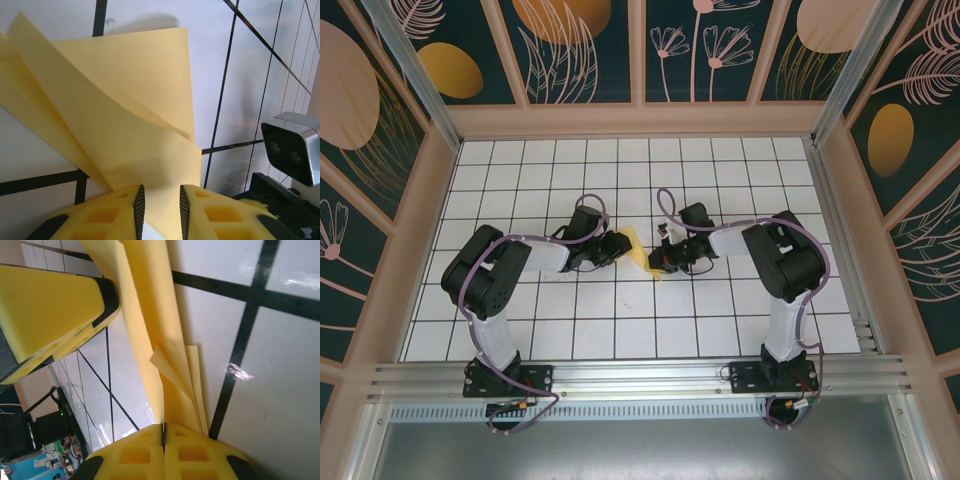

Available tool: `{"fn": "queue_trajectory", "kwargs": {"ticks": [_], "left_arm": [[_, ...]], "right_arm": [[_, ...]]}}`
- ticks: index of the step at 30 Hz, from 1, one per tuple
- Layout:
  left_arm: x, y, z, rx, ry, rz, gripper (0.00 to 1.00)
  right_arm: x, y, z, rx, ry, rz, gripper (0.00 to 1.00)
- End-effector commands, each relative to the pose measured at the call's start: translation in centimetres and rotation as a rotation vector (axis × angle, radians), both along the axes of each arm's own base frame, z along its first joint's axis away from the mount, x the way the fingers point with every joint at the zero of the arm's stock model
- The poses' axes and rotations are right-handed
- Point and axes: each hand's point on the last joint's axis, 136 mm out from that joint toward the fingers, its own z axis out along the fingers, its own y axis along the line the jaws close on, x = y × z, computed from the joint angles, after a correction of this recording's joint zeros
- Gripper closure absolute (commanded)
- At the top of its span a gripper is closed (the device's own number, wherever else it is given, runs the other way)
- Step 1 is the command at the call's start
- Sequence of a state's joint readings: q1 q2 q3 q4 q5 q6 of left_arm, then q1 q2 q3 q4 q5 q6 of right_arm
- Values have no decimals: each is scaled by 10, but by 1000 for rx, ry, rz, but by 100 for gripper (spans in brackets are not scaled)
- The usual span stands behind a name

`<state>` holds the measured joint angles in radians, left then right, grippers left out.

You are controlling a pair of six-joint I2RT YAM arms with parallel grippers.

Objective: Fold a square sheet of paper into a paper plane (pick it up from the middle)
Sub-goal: Fold the wing for the fifth time at the center of the table.

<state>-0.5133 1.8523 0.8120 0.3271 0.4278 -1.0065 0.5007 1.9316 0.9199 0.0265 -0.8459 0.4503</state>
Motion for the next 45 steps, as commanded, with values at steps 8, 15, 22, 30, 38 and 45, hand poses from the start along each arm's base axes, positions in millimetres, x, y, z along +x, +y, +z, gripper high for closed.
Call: {"fn": "queue_trajectory", "kwargs": {"ticks": [8, 15, 22, 30, 38, 45], "left_arm": [[3, -15, 40, -79, -161, -75, 68], [-5, -27, 28, -102, -134, -107, 69], [1, -23, 4, -32, -80, -69, 71], [3, -5, -29, 89, 15, 13, 73], [-1, 7, -44, 166, 69, 45, 73], [-2, 11, -51, 198, 85, 49, 72]], "right_arm": [[-5, -5, -14, -15, 69, -26, 100], [-5, -4, -16, -15, 78, -27, 100], [-4, -3, -13, -5, 73, -25, 100], [4, 2, 5, 32, 36, -16, 98], [10, 1, 26, 49, -21, -9, 84], [2, -7, 21, 10, -34, 6, 82]]}}
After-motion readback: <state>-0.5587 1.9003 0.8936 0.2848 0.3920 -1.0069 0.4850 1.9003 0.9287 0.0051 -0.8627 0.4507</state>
